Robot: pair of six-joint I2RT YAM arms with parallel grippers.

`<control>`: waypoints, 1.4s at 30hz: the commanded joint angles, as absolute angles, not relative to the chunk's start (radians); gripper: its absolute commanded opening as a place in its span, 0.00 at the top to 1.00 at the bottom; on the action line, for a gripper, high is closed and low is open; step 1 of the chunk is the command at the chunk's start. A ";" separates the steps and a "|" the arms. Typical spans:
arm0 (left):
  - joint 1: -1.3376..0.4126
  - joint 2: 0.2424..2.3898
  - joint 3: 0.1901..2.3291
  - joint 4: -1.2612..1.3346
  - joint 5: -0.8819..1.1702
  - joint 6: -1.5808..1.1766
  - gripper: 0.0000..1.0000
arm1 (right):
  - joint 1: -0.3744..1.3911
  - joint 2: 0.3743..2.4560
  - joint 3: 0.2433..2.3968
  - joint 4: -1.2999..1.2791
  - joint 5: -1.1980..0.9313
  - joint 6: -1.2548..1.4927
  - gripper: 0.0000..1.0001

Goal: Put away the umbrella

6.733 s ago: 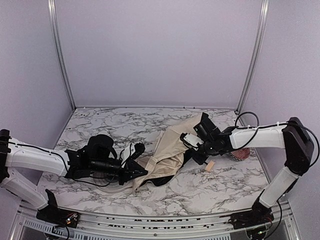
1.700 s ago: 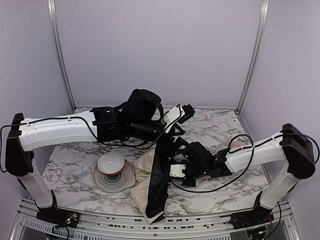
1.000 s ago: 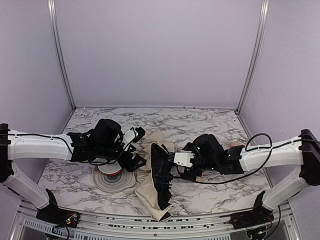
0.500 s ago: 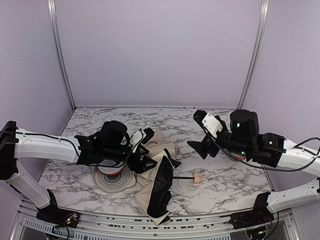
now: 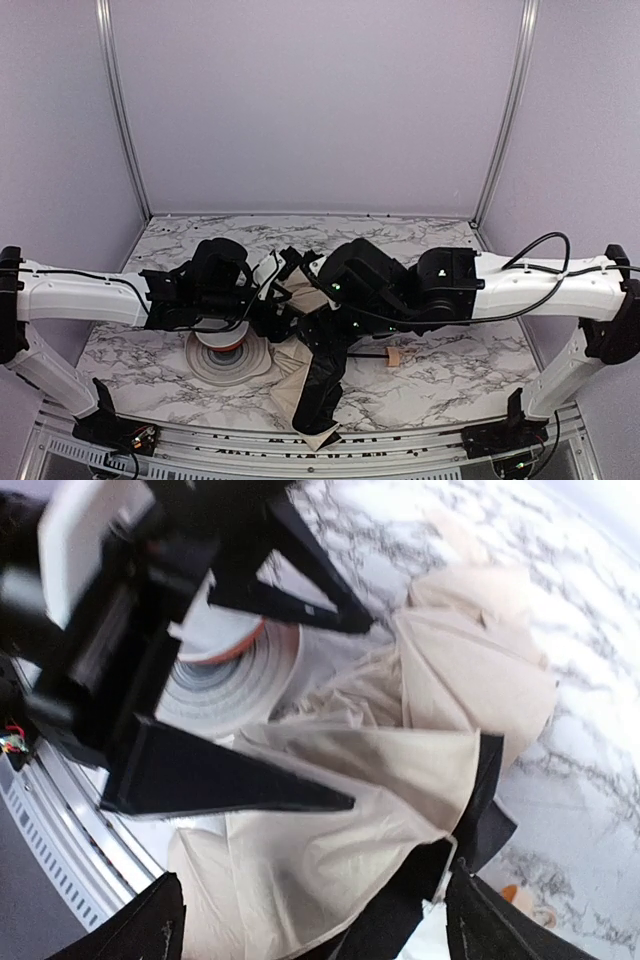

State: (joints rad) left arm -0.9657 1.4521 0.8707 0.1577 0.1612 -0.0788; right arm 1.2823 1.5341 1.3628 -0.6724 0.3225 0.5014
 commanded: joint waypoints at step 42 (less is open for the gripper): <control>-0.996 1.416 0.738 0.259 -0.004 0.099 1.00 | 0.680 1.351 0.848 0.268 -0.726 -0.110 0.86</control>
State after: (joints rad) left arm -0.9981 1.4479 0.7620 0.2436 0.1295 0.0975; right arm 0.7464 1.3323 0.8024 0.2584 -0.7410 -0.1059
